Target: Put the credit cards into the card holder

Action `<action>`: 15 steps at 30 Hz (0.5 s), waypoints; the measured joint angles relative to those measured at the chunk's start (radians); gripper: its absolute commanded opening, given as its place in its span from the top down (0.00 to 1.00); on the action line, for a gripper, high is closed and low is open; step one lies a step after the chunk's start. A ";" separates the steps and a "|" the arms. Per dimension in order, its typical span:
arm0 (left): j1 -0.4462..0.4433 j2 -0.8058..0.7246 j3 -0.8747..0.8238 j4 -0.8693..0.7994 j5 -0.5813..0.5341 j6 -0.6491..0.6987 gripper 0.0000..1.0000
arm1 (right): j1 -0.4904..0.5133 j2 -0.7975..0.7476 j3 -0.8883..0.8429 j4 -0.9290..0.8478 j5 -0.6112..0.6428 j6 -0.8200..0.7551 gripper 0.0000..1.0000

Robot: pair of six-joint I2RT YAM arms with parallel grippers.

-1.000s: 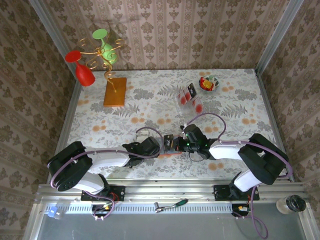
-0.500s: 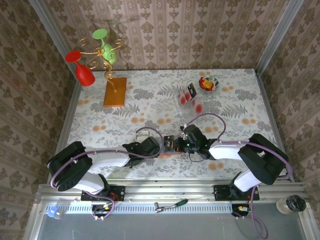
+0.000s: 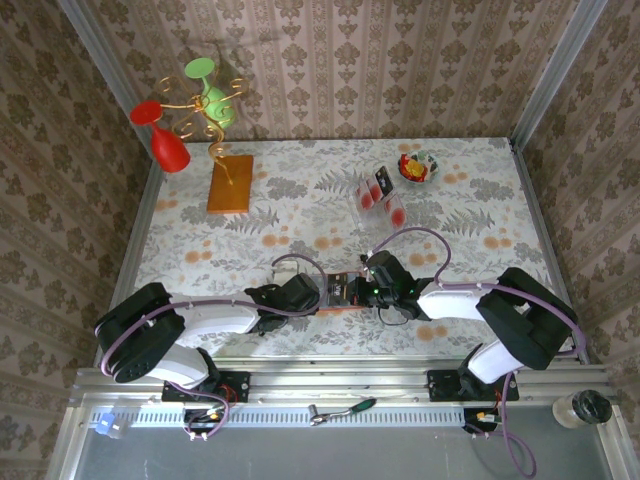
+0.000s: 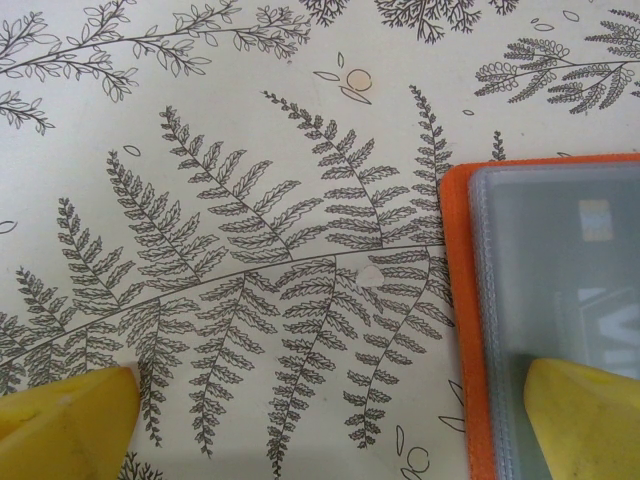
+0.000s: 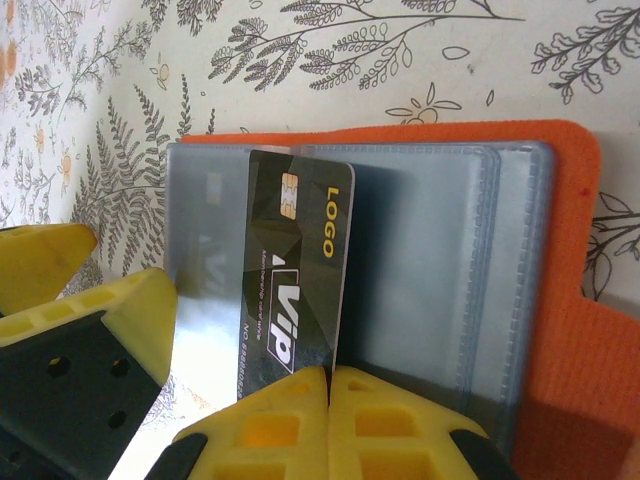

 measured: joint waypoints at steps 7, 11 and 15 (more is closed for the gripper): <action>0.000 0.000 0.000 0.000 0.000 0.000 0.00 | 0.000 -0.002 0.001 -0.021 0.000 0.000 1.00; 0.000 0.000 0.000 0.000 0.000 0.000 0.00 | 0.000 -0.002 0.010 -0.034 -0.001 0.000 1.00; 0.000 0.000 0.000 0.000 0.000 0.000 0.00 | 0.000 0.005 0.026 -0.052 -0.008 0.000 1.00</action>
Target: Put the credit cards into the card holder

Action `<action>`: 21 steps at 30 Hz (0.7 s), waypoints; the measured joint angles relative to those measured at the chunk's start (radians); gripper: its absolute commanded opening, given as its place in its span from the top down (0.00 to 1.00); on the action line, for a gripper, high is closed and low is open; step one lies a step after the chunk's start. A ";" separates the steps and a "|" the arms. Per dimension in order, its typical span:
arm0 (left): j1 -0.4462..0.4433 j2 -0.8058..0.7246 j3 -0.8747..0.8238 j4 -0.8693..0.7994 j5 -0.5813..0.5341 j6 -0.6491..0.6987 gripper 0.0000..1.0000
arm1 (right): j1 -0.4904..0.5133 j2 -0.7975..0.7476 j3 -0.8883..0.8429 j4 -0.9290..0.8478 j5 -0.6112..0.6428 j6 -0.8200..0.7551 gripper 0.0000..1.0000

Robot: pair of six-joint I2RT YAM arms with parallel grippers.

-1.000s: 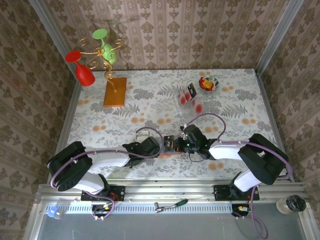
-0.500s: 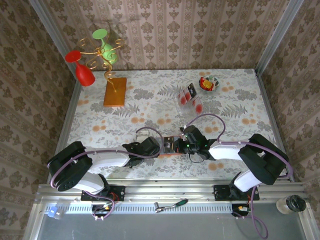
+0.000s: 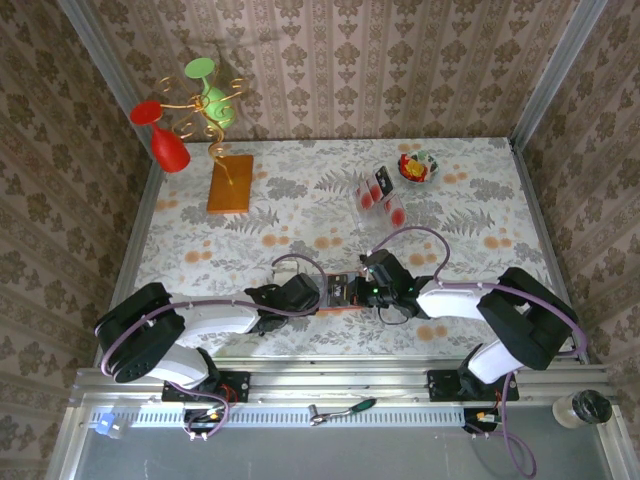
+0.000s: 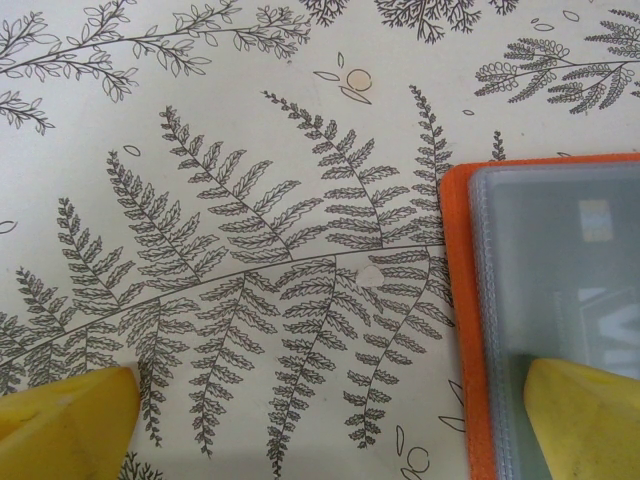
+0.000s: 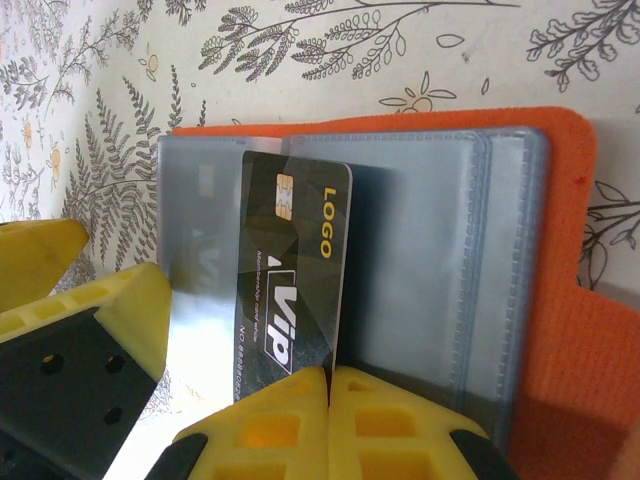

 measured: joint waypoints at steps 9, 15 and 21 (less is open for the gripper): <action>0.000 0.000 -0.001 0.000 -0.005 0.000 0.00 | 0.000 0.039 0.022 -0.008 -0.007 0.000 1.00; 0.000 -0.004 -0.005 -0.001 -0.012 0.000 0.00 | 0.000 0.047 0.031 -0.008 -0.011 0.000 1.00; 0.000 -0.005 -0.005 -0.001 -0.014 0.000 0.00 | 0.000 0.040 0.035 -0.030 -0.011 0.001 1.00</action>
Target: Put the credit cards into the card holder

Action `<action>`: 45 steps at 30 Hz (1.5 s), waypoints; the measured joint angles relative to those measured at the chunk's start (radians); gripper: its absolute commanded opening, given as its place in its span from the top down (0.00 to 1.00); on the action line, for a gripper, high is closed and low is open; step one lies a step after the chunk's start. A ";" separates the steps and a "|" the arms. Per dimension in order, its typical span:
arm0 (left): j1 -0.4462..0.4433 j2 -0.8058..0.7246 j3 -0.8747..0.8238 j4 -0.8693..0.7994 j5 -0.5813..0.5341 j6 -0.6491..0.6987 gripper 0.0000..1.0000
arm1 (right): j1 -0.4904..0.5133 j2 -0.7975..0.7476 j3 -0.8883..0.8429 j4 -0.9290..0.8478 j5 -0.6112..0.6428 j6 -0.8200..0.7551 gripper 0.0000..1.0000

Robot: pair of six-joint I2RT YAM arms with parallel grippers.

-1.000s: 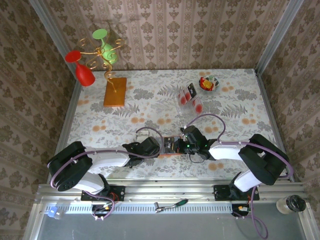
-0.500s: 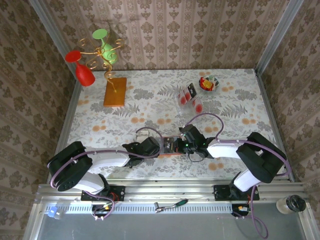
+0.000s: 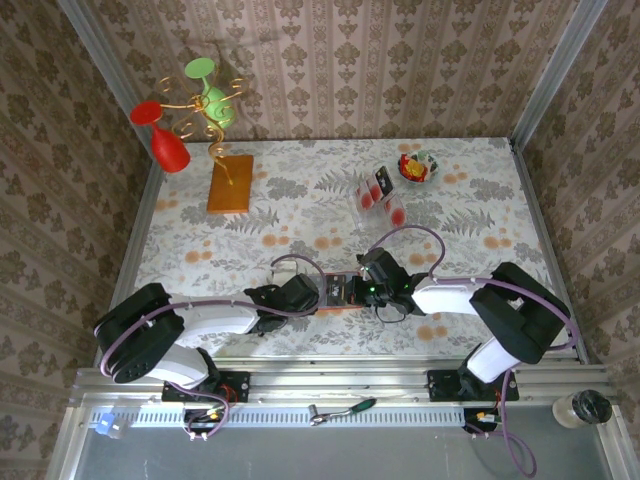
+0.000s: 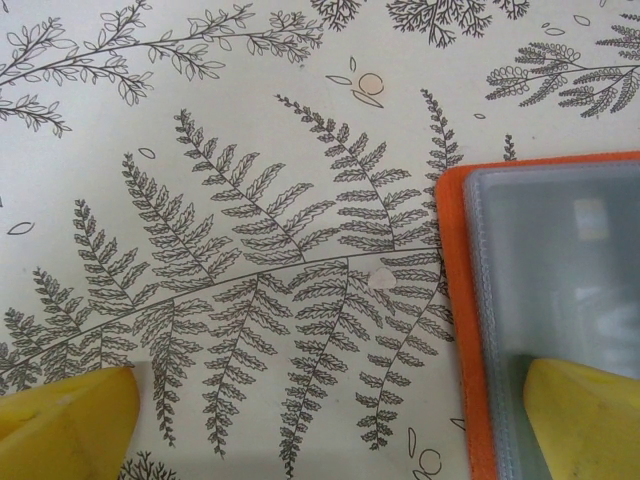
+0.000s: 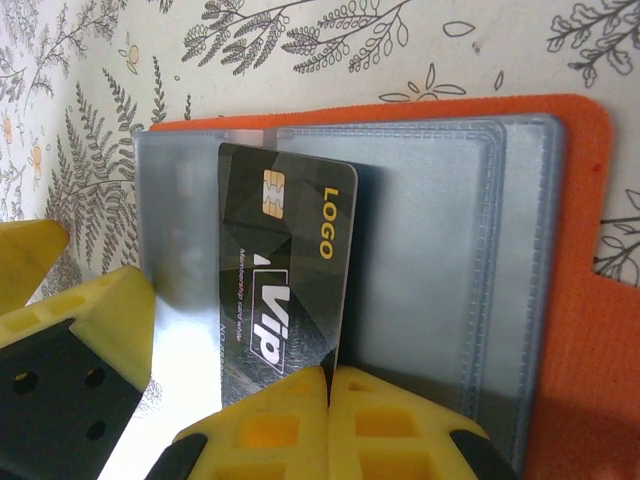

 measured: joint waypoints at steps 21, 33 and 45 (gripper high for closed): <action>-0.005 -0.002 -0.006 0.005 -0.004 0.000 0.00 | 0.003 0.018 0.080 -0.142 -0.001 0.000 1.00; -0.005 -0.004 -0.007 0.005 -0.005 -0.001 0.00 | 0.004 0.049 0.108 -0.143 -0.018 0.000 1.00; -0.005 -0.008 -0.015 0.011 -0.011 -0.011 0.00 | 0.009 0.083 0.214 -0.264 -0.048 -0.082 0.64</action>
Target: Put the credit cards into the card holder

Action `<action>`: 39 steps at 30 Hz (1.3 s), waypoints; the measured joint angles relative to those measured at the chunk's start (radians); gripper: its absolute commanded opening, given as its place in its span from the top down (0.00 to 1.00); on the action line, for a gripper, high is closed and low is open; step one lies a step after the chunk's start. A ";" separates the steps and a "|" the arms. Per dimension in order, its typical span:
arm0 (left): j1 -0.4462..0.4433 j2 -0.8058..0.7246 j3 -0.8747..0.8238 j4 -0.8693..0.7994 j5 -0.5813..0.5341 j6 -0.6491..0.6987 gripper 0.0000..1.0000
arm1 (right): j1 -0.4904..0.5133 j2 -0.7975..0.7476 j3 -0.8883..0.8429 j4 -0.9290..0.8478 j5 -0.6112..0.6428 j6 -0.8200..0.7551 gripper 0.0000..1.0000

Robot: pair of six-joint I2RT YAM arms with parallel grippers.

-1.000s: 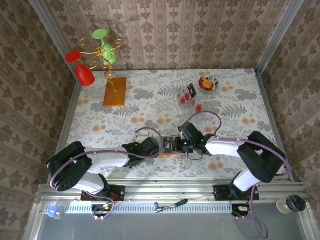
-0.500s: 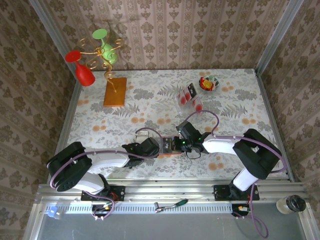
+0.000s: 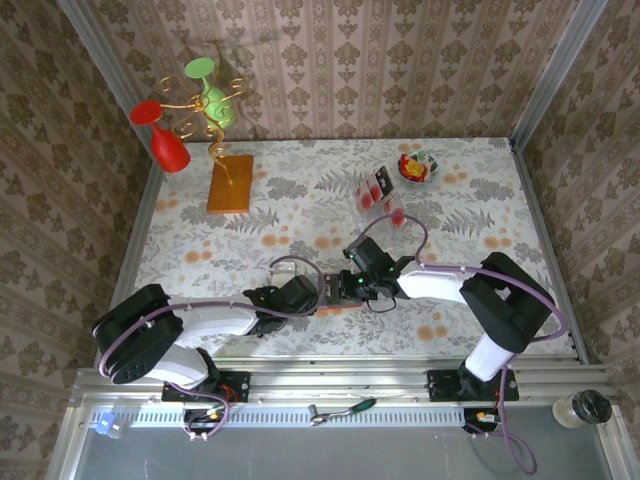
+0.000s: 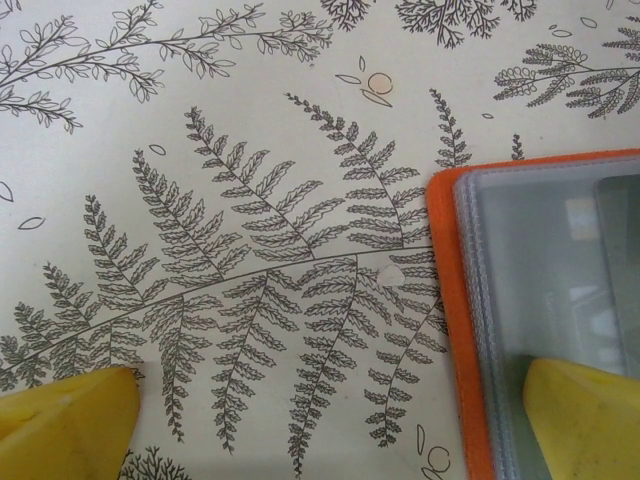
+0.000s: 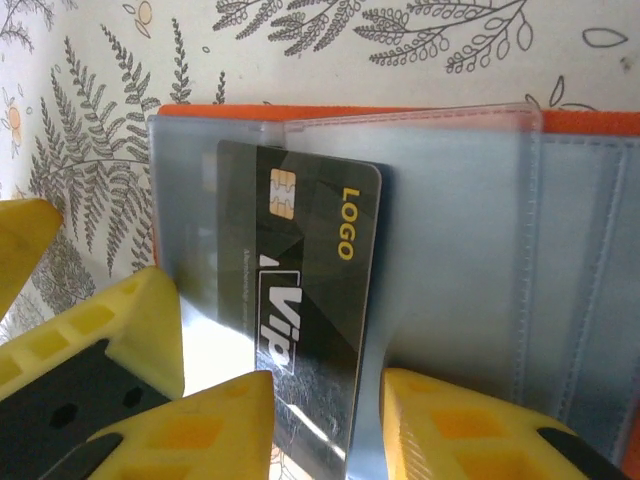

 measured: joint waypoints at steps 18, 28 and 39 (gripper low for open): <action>-0.001 -0.007 -0.012 0.016 0.000 -0.001 0.00 | -0.002 0.033 0.086 -0.105 0.025 -0.060 0.99; -0.001 -0.021 -0.012 0.001 0.003 0.000 0.00 | 0.024 0.110 0.137 -0.088 0.016 -0.052 1.00; 0.073 -0.164 -0.043 -0.082 0.004 0.004 0.00 | 0.041 0.129 0.151 -0.069 0.002 -0.033 0.99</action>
